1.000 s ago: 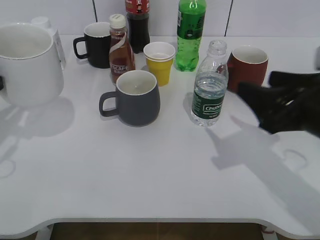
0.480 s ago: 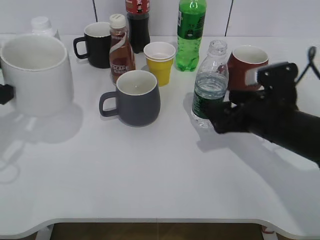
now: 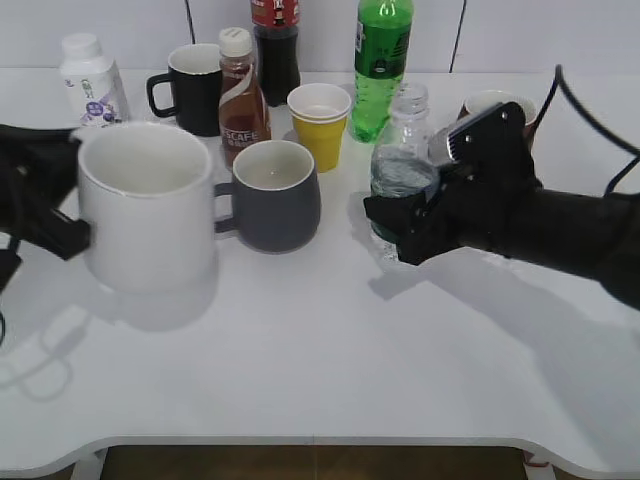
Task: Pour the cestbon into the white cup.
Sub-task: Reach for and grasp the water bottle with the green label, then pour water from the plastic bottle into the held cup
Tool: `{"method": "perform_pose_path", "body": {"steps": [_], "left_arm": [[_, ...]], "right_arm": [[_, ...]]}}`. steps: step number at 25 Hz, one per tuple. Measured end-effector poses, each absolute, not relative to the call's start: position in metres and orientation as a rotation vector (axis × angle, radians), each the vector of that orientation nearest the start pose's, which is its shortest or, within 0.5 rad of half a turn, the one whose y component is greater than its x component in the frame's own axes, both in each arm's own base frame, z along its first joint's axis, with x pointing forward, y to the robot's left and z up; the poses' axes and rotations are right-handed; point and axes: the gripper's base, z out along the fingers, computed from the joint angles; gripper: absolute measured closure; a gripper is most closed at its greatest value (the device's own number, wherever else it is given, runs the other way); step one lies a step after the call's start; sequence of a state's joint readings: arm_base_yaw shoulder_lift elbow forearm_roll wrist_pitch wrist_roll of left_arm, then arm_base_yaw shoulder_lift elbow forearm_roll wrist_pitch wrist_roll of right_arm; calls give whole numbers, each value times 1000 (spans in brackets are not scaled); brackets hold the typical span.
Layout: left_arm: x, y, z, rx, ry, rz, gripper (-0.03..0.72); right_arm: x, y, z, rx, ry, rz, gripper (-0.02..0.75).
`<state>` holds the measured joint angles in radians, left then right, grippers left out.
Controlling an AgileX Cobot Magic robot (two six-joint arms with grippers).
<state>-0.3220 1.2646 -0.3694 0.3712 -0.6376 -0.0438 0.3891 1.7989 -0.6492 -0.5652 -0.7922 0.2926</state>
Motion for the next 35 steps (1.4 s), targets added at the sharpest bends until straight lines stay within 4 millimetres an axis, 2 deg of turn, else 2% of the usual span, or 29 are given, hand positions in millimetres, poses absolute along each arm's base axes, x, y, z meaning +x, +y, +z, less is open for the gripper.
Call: {"method": "perform_pose_path", "body": {"steps": [4,8,11,16,24,35], "left_arm": [[200,-110,218,739,1649,-300,651],[196,-128,224,799,1627,-350,651],[199,-137,230,814,1675,-354,651],[198,-143,235,821,1728,-358,651],[196,-143,234,830,1753,-348,651],[196,-142,232,835,1773,-338,651]], "right_arm": [[274,164,196,-915,1737,391,286],[263,189,238,-1137,1602,226,286],[258,206,253,-1277,1529,109,286],[252,220,260,-1487,1424,-81,286],[253,218,260,-1692,1252,-291,286],[256,218,264,-1783,1125,-407,286]]}}
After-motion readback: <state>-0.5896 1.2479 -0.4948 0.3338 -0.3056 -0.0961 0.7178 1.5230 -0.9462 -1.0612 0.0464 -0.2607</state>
